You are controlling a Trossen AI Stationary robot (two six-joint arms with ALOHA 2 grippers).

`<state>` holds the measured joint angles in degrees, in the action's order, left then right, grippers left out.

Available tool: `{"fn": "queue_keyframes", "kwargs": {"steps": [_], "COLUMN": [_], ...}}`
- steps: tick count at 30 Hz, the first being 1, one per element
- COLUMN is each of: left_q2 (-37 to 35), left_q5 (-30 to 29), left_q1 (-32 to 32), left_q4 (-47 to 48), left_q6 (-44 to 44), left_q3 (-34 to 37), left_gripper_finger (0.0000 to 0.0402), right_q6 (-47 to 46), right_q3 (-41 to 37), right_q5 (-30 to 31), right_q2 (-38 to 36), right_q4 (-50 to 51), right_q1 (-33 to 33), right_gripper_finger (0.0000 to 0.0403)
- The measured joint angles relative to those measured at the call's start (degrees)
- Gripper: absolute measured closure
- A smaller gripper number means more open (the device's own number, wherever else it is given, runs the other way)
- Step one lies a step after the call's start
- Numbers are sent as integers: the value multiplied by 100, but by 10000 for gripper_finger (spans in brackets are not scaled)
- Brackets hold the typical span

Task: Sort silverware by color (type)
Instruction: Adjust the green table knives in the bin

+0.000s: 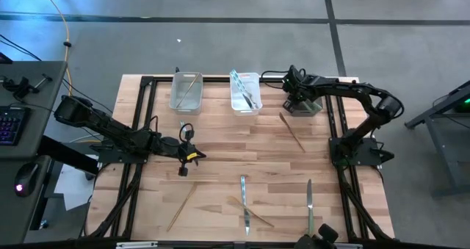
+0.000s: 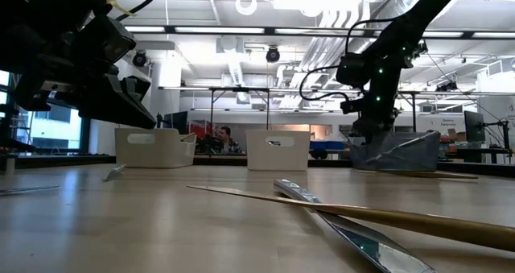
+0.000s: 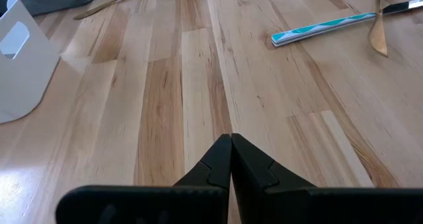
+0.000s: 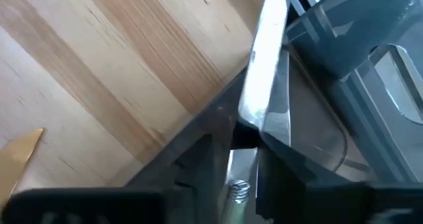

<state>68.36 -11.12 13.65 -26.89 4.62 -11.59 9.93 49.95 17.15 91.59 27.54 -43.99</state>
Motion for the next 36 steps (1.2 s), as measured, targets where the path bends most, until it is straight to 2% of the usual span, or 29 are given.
{"fn": "queue_keyframes", "kwargs": {"steps": [4,6,10,14,33,36], "left_q2": [0,0,0,0,0,0], "left_q5": [-1,-1,0,-1,-2,-2], "left_q1": [1,1,2,1,2,2], "left_q4": [2,2,2,2,2,2], "left_q6": [-1,-2,0,0,9,9], "left_q3": [2,1,0,0,0,0], "left_gripper_finger": [401,401,401,401,401,401], "right_q6": [17,22,40,88,-61,-50], "right_q3": [-2,-2,-4,-11,-33,-22], "right_q5": [27,59,47,50,32,-289], "right_q2": [0,0,4,-71,-823,-874], "right_q4": [-32,-91,-124,-119,-34,21], "right_q1": [-2,-7,-13,-15,-28,-45], "right_gripper_finger": [381,395,385,399,403,403]}}
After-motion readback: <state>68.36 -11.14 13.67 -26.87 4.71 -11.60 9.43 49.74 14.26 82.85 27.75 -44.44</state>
